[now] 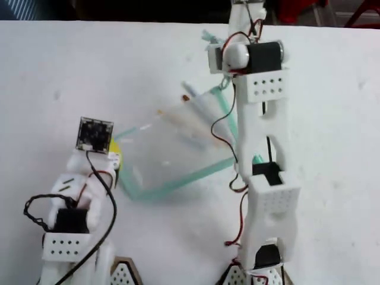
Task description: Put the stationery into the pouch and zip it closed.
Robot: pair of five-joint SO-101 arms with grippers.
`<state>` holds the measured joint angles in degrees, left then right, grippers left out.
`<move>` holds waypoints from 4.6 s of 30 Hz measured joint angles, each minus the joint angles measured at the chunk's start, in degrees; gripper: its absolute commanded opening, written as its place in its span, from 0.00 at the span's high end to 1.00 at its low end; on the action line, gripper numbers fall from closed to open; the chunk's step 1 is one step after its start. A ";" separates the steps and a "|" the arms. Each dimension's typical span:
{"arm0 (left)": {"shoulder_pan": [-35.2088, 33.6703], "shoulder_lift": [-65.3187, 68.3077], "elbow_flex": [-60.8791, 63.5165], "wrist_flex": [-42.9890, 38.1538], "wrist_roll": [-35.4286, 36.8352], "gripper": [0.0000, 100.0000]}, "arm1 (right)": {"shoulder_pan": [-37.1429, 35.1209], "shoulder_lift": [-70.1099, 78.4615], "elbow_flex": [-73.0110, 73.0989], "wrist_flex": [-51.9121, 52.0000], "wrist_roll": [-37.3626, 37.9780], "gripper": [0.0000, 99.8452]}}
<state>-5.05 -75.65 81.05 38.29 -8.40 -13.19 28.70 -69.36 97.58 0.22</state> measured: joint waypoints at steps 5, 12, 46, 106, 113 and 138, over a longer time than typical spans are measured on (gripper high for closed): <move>0.00 0.00 -14.42 11.87 -3.96 0.82 | -2.11 -10.46 4.66 0.00 0.00 0.98; 0.79 -0.53 -41.58 31.65 -16.35 0.82 | -5.10 -28.66 12.75 0.00 8.35 0.98; 22.59 -1.14 -58.11 56.44 -6.59 0.77 | -21.89 -48.70 32.79 -10.73 7.38 0.98; 9.23 -14.95 -20.31 23.03 9.67 0.70 | -40.88 -43.78 27.34 -10.81 6.59 0.98; 5.80 -14.95 -19.60 24.18 9.67 0.70 | -40.88 -44.40 27.34 -7.74 6.59 0.98; -5.36 -29.01 -22.24 37.19 2.81 0.69 | -35.78 -41.41 27.34 -4.57 6.59 0.98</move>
<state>-10.42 -104.66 58.81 75.47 -5.58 -48.97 -12.70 -42.02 93.01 6.81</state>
